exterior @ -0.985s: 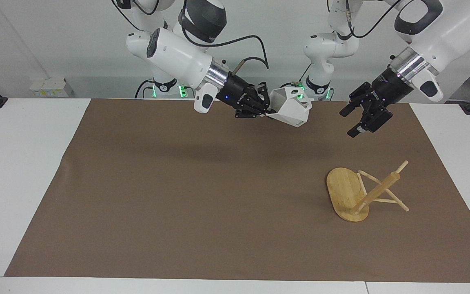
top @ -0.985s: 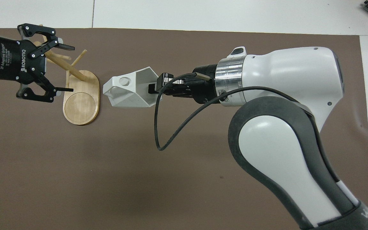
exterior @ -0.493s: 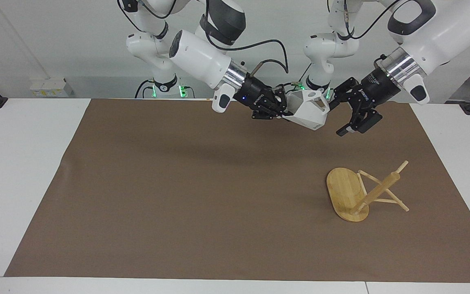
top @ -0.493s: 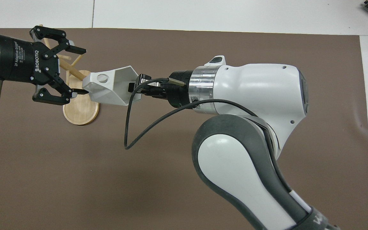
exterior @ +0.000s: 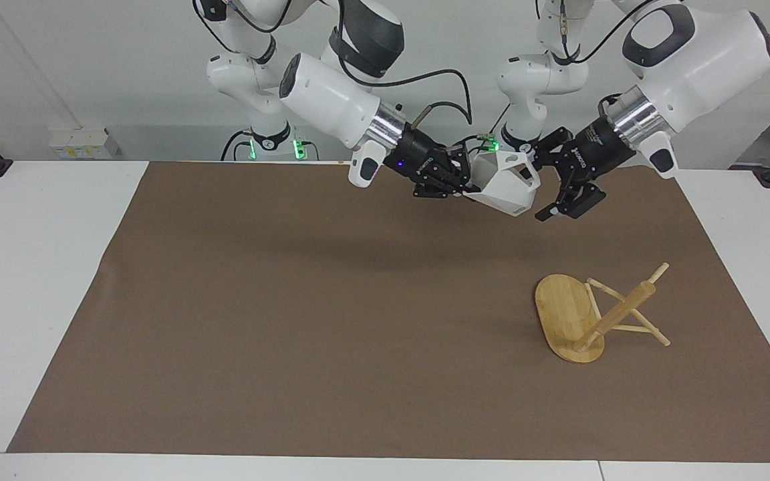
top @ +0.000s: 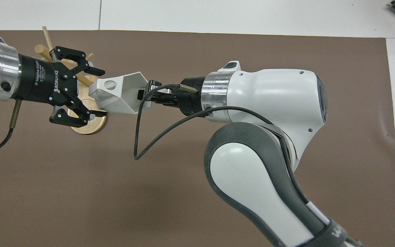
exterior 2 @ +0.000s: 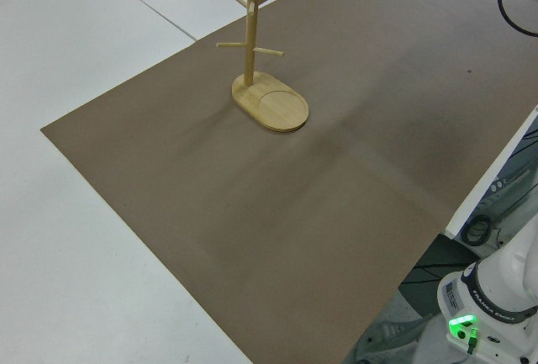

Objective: Hang cup on rack
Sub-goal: 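Close the left gripper on the cup held by the right gripper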

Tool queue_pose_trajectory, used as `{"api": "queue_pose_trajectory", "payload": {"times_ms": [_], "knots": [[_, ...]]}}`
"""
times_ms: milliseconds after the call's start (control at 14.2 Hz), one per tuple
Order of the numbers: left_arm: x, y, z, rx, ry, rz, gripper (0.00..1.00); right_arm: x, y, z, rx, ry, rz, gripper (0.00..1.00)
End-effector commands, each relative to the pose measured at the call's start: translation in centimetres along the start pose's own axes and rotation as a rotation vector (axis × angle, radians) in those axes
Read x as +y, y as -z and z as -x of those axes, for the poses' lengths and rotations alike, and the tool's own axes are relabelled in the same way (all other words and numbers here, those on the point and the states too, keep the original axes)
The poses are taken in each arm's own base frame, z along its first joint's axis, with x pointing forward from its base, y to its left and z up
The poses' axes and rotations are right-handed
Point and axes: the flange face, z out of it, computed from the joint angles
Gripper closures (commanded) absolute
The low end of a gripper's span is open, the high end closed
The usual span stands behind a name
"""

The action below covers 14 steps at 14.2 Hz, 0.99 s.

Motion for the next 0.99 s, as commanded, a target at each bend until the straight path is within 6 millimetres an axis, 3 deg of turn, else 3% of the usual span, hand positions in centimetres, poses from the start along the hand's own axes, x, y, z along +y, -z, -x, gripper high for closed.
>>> {"api": "queue_pose_trajectory", "payload": {"times_ms": [0, 281, 915], "knots": [[-1.6, -0.3, -0.1, -0.004, 0.034, -0.028, 0.0, -0.4, 0.1, 0.1, 0.011, -0.025, -0.024, 1.0], [-2.5, -1.5, -0.5, 0.005, 0.05, -0.039, 0.0, -0.4, 0.2, 0.0, 0.011, -0.025, -0.022, 1.0], [-2.4, -1.4, -0.1, -0.015, 0.057, -0.012, 0.0, -0.4, 0.3, 0.0, 0.008, -0.03, -0.023, 1.0]]}}
